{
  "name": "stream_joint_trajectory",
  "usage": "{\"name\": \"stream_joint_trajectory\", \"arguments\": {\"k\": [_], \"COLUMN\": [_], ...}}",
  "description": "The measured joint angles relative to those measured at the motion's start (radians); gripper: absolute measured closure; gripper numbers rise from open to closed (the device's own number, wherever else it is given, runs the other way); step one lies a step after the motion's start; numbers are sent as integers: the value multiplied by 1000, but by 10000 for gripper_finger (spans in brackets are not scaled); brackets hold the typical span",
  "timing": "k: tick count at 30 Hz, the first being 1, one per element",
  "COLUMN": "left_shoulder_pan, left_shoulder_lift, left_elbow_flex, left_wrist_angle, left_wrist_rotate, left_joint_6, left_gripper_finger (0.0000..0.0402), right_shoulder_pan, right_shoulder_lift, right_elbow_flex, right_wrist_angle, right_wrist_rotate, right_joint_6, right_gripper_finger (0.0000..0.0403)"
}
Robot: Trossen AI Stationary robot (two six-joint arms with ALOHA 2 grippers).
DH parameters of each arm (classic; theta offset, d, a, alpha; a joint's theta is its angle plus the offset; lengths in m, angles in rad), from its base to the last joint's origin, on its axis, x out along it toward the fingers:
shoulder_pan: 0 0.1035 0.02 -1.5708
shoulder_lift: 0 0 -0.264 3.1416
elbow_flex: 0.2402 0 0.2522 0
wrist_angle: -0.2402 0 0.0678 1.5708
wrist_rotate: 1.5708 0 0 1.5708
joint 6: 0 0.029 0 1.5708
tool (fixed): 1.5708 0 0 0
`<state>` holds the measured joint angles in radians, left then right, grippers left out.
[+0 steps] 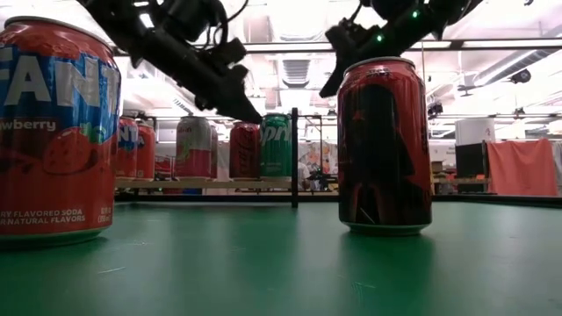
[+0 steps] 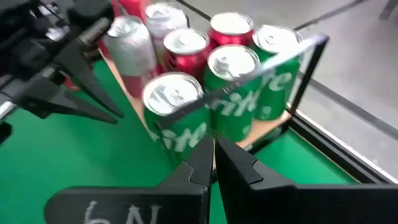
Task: Place canned beverage on shelf
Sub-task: Put the green soda can on the shelf aligned with the other green soda can
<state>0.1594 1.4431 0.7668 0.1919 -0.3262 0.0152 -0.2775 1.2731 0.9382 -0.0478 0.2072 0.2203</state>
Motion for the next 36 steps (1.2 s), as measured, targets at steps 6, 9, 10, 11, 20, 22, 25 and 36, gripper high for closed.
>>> {"name": "stream_joint_trajectory", "arguments": {"k": [6, 9, 10, 11, 20, 22, 25, 36], "left_shoulder_pan": [15, 22, 25, 26, 44, 50, 60, 77], "left_shoulder_lift": [44, 47, 46, 46, 46, 46, 45, 45], "left_elbow_flex": [23, 23, 23, 23, 23, 23, 23, 23], "left_wrist_angle": [1, 1, 2, 2, 2, 2, 2, 10], "left_wrist_rotate": [-5, -5, -5, -5, -5, -5, -5, -5], "left_joint_6": [6, 6, 6, 6, 6, 6, 6, 6], "left_gripper_finger": [397, 399, 399, 400, 401, 401, 401, 402], "right_shoulder_pan": [-52, -69, -75, -82, -114, -115, -115, -114], "right_shoulder_lift": [44, 95, 114, 135, 269, 285, 298, 293], "right_elbow_flex": [-22, -26, -27, -27, -27, -27, -26, -26], "right_wrist_angle": [21, 52, 72, 97, 261, 293, 323, 322], "right_wrist_rotate": [-58, -70, -89, -109, -155, -156, -156, -166], "right_joint_6": [6, 5, 6, 5, 2, -7, -23, -64], "right_gripper_finger": [394, 394, 394, 394, 394, 394, 394, 394]}}
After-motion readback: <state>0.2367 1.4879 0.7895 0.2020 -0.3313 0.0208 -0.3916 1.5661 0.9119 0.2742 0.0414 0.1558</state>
